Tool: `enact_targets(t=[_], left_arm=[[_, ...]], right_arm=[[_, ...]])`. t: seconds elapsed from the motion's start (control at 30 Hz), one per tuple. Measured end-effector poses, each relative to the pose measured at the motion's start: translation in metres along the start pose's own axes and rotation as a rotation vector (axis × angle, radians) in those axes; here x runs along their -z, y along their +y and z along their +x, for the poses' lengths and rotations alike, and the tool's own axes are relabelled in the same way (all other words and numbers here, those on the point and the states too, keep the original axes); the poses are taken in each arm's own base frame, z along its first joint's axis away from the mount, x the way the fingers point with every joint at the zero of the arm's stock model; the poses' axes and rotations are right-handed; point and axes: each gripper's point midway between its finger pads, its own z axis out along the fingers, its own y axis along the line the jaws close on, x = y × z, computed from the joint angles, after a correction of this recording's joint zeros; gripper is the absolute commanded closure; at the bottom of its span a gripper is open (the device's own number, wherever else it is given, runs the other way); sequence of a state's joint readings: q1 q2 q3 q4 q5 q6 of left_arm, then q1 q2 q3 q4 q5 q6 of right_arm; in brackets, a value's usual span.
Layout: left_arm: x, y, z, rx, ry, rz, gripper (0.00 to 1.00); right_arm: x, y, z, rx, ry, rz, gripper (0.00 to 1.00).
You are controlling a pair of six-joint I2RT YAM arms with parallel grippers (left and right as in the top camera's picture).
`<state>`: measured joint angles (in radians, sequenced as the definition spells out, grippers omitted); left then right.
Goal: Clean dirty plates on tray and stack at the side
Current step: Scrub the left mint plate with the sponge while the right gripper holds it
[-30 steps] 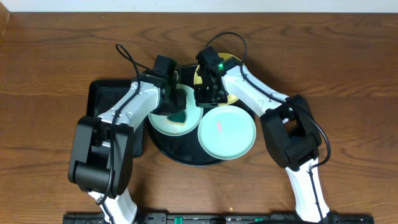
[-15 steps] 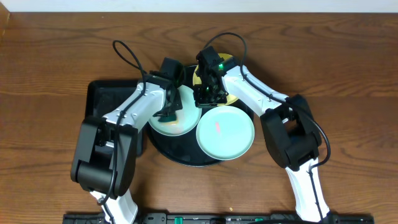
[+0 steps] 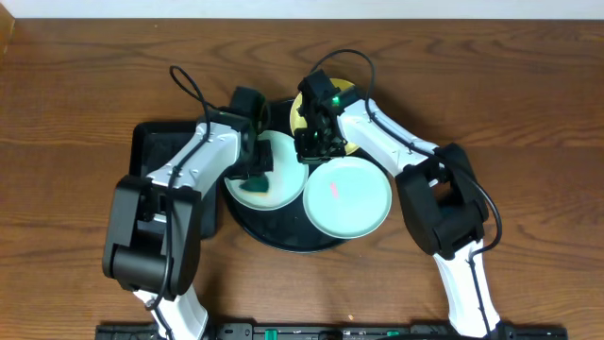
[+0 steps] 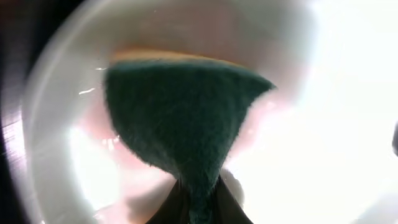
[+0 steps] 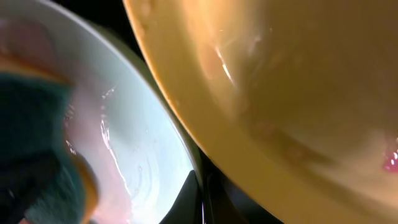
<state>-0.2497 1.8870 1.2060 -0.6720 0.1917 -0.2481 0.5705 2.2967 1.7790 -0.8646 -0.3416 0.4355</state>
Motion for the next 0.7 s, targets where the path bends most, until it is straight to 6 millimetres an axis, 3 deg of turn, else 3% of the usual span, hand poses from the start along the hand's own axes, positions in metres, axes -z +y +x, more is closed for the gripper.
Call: enact_targets(t=[0.17, 0.27, 0.47, 0.6, 0.7], left_arm=[[0.001, -0.026, -0.006, -0.073, -0.019, 0.131, 0.92], [0.000, -0.031, -0.014, -0.098, -0.059, 0.138, 0.93], [0.000, -0.003, -0.033, -0.020, -0.159, -0.061, 0.93], [0.003, 0.024, -0.029, 0.087, -0.169, -0.211, 0.93], [0.004, 0.032, -0.020, 0.127, -0.141, -0.251, 0.92]], right_arm=[[0.000, -0.001, 0.000, 0.000, 0.000, 0.003, 0.99], [0.000, -0.001, 0.000, 0.000, 0.000, 0.004, 0.99], [0.000, 0.000, 0.000, 0.001, 0.001, 0.001, 0.99], [0.000, 0.000, 0.000, 0.001, 0.000, -0.001, 0.99], [0.000, 0.002, 0.000, 0.005, -0.002, -0.007, 0.99]])
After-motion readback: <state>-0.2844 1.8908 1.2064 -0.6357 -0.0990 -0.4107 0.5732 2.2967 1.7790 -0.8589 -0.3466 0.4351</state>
